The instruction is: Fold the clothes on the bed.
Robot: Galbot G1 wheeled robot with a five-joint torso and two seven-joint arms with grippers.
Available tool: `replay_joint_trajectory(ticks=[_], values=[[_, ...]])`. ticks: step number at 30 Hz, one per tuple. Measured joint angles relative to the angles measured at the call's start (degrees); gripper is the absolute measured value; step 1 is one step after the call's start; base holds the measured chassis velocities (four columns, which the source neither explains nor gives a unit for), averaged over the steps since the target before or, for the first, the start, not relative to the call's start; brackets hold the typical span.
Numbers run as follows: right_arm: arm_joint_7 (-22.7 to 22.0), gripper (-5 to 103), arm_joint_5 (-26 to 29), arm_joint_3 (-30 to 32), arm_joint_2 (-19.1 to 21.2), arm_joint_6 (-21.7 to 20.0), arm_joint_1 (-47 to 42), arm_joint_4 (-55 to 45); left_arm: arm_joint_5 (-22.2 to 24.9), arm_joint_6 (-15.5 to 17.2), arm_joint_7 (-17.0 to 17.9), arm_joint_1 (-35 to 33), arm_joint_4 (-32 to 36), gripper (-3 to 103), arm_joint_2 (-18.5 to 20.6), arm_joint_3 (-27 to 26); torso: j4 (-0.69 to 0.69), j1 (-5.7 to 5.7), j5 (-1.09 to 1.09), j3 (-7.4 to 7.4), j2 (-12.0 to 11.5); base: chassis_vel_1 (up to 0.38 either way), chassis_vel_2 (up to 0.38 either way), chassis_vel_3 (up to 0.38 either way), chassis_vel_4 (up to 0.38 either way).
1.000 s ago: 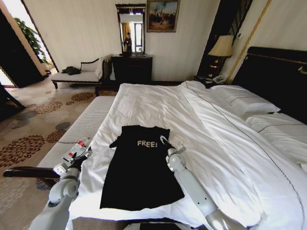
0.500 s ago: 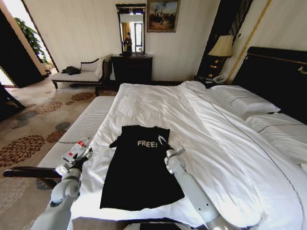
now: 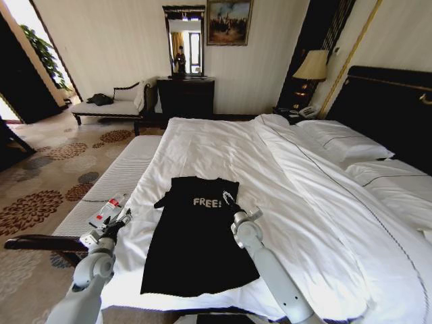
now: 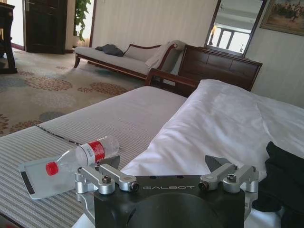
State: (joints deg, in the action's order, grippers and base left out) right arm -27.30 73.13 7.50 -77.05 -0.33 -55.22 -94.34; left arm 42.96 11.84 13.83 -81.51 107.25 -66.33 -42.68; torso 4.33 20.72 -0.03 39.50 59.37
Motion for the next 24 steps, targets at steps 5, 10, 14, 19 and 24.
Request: replay_joint_trajectory(ticks=[5, 10, 14, 19, 24], values=[[-0.4, 100, 0.3, -0.7, -0.4, -0.7, 1.0, 1.4, -0.1, 0.0, 0.0, -0.2, 0.1, 100, -0.1, -0.2, 0.00, 0.00, 0.00, 0.00, 0.0, 0.000, 0.000, 0.000, 0.000], [-0.6, 100, 0.3, -1.0, -0.5, -0.9, 1.7, 2.5, -0.1, 0.0, 0.0, -0.3, 0.2, 100, -0.1, -0.3, 0.00, 0.00, 0.00, 0.00, 0.0, 0.000, 0.000, 0.000, 0.000], [-0.6, 100, 0.4, -1.3, -0.4, -1.0, 2.3, 2.8, -0.2, -0.1, 0.0, -0.3, 0.2, 100, -0.1, -0.3, 0.00, 0.00, 0.00, 0.00, 0.0, 0.000, 0.000, 0.000, 0.000], [-0.8, 100, 0.9, -2.4, -0.3, -1.3, 3.7, 3.0, -0.2, -0.1, 0.0, -0.1, 0.0, 100, 0.0, -0.2, 0.00, 0.00, 0.00, 0.00, 0.0, 0.000, 0.000, 0.000, 0.000], [-0.8, 100, 0.6, -3.5, -0.5, -1.7, 5.5, 5.0, -0.2, -0.1, 0.0, -0.1, -0.1, 100, 0.2, -0.1, 0.00, 0.00, 0.00, 0.00, 0.0, 0.000, 0.000, 0.000, 0.000]])
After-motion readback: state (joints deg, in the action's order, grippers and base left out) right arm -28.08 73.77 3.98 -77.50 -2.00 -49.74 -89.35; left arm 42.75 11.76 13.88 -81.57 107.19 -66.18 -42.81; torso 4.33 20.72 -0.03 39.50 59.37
